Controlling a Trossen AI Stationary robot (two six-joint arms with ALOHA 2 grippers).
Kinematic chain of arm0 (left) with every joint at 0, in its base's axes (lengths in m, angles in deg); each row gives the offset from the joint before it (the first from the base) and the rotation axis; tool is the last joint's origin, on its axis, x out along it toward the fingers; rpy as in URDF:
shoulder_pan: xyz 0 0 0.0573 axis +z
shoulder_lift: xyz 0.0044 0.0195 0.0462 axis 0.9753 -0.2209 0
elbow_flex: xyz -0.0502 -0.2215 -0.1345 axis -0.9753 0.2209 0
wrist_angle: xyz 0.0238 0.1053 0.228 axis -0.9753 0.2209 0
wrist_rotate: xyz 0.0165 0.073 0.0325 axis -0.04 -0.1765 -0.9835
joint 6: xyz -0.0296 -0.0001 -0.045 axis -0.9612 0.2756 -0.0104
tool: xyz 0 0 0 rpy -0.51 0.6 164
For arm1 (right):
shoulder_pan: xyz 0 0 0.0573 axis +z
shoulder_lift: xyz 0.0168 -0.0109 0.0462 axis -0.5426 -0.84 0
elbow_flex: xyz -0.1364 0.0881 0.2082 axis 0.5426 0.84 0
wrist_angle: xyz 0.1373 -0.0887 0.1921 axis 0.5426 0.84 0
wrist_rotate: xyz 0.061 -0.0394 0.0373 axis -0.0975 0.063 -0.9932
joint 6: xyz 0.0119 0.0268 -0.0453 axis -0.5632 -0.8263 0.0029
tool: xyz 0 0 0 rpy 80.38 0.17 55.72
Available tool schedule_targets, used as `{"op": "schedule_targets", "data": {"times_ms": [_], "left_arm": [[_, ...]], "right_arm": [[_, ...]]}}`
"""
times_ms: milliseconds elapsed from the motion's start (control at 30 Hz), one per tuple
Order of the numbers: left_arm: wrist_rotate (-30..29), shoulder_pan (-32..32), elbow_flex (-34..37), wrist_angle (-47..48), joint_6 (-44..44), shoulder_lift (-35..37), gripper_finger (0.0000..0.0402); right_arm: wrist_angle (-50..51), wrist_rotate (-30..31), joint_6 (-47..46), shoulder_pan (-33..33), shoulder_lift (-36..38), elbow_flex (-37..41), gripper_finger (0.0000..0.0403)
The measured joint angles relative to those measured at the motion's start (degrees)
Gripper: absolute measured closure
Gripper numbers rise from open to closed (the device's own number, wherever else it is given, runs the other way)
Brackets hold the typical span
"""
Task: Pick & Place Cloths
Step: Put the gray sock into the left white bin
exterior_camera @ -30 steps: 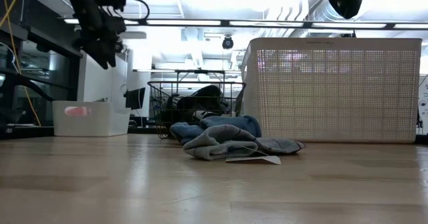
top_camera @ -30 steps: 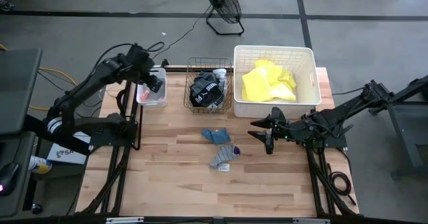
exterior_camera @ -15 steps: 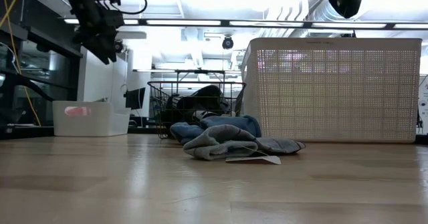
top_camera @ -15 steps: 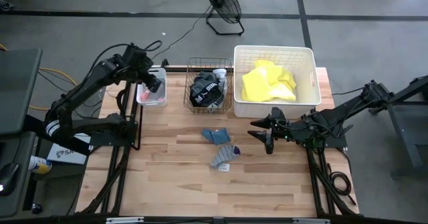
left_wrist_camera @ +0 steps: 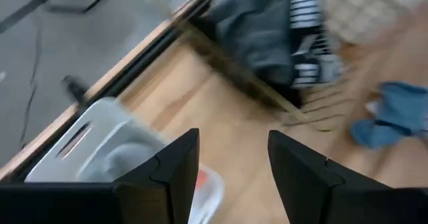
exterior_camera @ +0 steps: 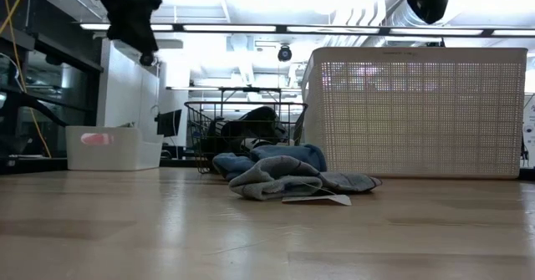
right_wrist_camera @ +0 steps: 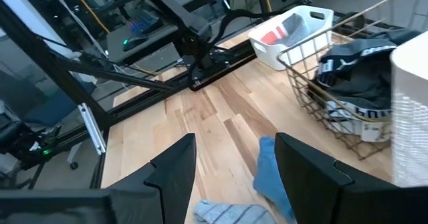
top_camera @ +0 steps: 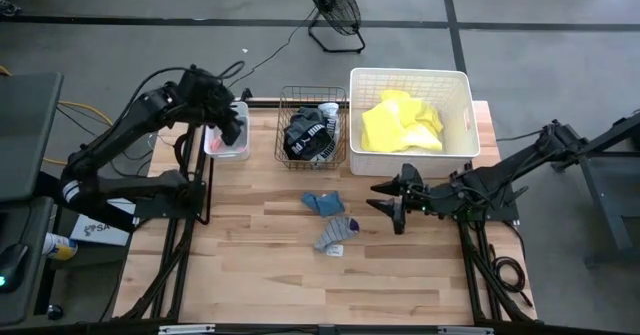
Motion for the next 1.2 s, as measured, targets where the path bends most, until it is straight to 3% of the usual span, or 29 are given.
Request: {"op": "schedule_targets", "data": {"times_ms": [367, 567, 900, 1200], "left_arm": [[-6.48, -22.21, -0.07, -0.27, -6.67, 2.33, 0.0227], [-10.72, -30.68, -0.07, 0.01, -9.46, 2.31, 0.0227], [-10.91, -34.56, -0.07, 0.05, -9.48, 2.27, 0.0227], [-10.91, -34.55, -0.07, 0.07, -9.5, 2.26, 0.0227]], "right_arm": [[-5.15, -4.72, 1.05, 0.23, -10.82, -0.02, 0.0206], [-5.01, -6.4, 1.42, 1.7, -17.72, -0.02, 0.0206], [-4.99, -7.83, 3.21, 2.67, -26.64, -0.02, 0.0206], [-4.96, -15.8, 3.09, 0.4, -32.09, -0.02, 0.0197]]}}
